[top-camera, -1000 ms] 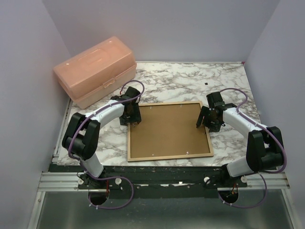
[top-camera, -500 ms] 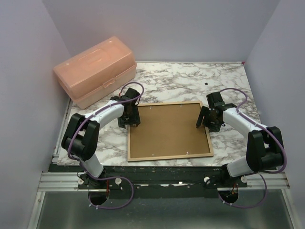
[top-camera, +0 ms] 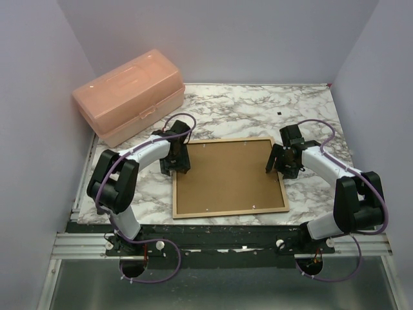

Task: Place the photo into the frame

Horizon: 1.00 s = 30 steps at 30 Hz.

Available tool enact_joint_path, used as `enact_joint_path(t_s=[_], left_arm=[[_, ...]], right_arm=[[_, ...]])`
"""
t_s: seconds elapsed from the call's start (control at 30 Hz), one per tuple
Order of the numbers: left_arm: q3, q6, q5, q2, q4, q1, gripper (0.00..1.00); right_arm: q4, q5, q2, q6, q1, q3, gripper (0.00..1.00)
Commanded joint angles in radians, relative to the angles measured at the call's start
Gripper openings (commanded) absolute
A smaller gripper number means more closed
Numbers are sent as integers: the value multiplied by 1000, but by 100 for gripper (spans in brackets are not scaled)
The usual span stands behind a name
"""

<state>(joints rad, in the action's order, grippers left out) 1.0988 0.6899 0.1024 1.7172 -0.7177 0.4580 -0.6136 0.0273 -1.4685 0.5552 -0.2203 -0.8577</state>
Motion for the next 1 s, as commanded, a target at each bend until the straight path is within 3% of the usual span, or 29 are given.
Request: enact_joint_path(t_s=[0.0,0.77,0.9,0.97], left_arm=[[14,30,12,35,44,-5,63],[-7,36,-26,0,123,-69,66],[-16,31,-29,17,121,-68,57],[-32,31,-37,16,130,-67,46]], right_arm=[[50,-120,-22,19,-4,44,73],[81,-154,-33,23,-4,75,73],[83,-155,-33,23,-3,77,73],[83,-154,-33,24,-4,77,73]])
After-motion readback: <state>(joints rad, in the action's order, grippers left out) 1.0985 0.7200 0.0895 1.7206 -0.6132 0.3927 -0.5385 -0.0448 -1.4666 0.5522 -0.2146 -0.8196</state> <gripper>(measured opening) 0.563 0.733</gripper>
